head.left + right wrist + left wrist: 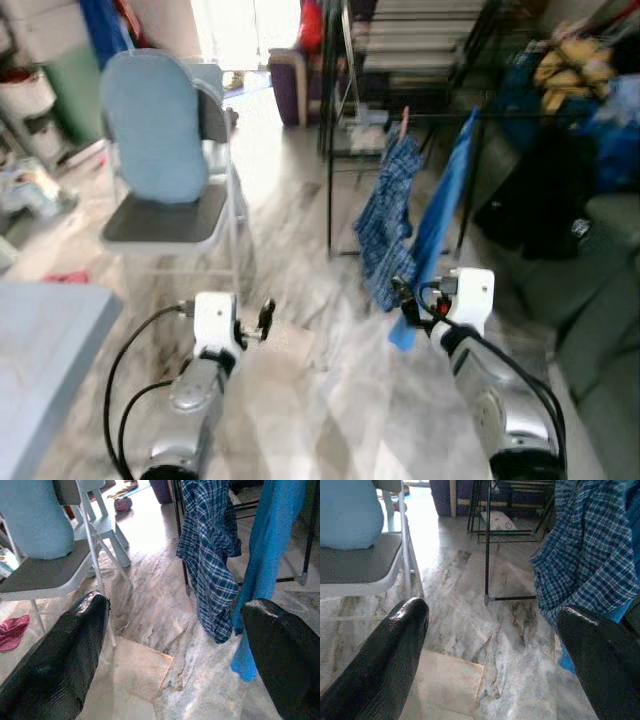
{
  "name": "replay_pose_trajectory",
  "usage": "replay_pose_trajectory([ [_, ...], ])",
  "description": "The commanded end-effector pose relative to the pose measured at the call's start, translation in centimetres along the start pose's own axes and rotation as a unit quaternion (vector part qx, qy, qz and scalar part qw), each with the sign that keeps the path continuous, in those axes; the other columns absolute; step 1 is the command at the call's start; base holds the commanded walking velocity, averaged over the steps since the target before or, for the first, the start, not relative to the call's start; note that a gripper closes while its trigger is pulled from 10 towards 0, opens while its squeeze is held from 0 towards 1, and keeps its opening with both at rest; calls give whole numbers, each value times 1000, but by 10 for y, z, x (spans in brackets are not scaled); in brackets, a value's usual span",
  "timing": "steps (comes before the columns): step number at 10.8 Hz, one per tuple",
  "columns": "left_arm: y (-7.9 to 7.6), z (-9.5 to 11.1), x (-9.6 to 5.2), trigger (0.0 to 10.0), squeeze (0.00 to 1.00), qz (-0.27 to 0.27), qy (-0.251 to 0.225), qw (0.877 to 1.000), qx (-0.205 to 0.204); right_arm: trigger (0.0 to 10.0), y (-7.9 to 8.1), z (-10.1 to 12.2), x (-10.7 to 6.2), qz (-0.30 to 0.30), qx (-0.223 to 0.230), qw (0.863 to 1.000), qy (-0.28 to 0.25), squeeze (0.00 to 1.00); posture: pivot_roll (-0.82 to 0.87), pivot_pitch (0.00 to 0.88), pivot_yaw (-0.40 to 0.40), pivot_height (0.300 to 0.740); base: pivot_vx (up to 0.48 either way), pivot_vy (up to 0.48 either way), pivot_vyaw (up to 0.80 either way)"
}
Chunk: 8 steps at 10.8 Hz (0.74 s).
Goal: Hang hanger
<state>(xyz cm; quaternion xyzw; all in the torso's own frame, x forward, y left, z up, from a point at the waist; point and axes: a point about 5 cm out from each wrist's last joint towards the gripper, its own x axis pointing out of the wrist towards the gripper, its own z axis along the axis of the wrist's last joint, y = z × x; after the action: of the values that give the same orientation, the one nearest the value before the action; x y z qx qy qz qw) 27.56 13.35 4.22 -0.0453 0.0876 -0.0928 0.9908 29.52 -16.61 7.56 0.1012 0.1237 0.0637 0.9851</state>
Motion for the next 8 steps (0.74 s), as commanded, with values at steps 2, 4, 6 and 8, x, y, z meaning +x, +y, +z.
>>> replay_pose_trajectory([
  [2, -1, 1, -1, 10000, 0, 0, -5, 1000, 1, 10000, -2, -1, -1, -3, -5, 1000, 5, 0, -123, 0, 48, 740, 0, 0, 0],
  [4, -1, 3, -1, 10000, 0, -1, -9, 1000, 3, 10000, 1, 0, 1, 8, -14, 1000, 1, 0, -125, 0, 53, 740, 148, 0, 0],
  [6, -3, 4, 1, 10000, 0, -3, -8, 1000, 3, 10000, 2, 0, 0, 9, -15, 1000, 0, 0, -128, 0, 56, 740, 296, 0, 231],
  [8, -5, 3, 2, 10000, 0, -7, -6, 1000, 3, 10000, 2, -1, 0, 8, -14, 1000, 1, 0, -132, 0, 59, 740, 300, 0, 259],
])
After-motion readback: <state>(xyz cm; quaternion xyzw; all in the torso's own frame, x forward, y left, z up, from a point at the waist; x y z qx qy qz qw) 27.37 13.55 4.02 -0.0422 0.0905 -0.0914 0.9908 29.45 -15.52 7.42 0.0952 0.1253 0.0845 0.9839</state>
